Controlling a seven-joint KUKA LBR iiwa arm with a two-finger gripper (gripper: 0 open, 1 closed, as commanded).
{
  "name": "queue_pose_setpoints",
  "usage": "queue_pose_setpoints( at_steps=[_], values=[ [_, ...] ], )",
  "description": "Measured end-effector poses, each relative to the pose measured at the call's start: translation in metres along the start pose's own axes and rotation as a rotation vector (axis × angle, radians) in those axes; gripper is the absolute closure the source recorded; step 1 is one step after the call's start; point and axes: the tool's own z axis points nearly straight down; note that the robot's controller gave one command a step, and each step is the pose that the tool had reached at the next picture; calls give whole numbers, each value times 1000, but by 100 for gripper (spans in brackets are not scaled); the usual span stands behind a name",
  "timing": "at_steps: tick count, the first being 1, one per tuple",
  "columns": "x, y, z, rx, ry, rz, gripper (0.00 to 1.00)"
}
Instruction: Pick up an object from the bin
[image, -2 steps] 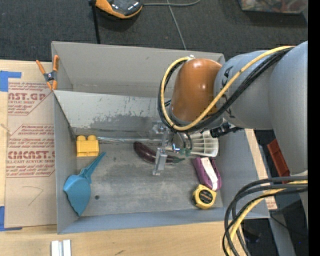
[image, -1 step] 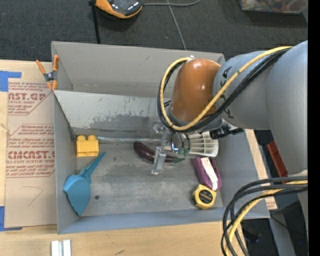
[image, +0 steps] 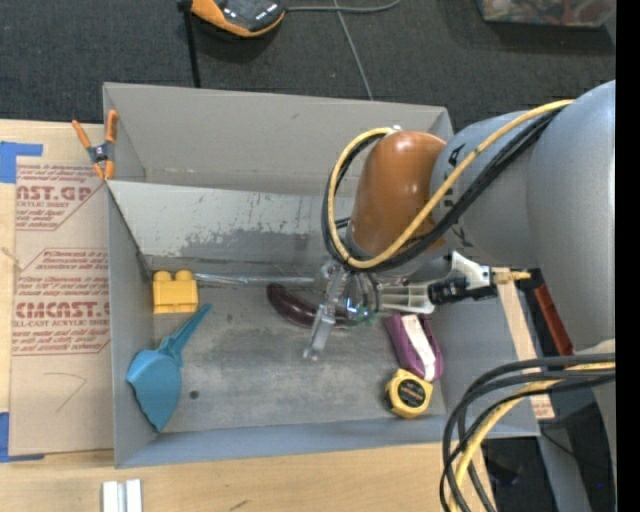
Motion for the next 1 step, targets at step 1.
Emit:
queue_pose_setpoints(
  at_steps=[1],
  values=[
    [1,-9,-62,-3,-18,-216,0]
  ],
)
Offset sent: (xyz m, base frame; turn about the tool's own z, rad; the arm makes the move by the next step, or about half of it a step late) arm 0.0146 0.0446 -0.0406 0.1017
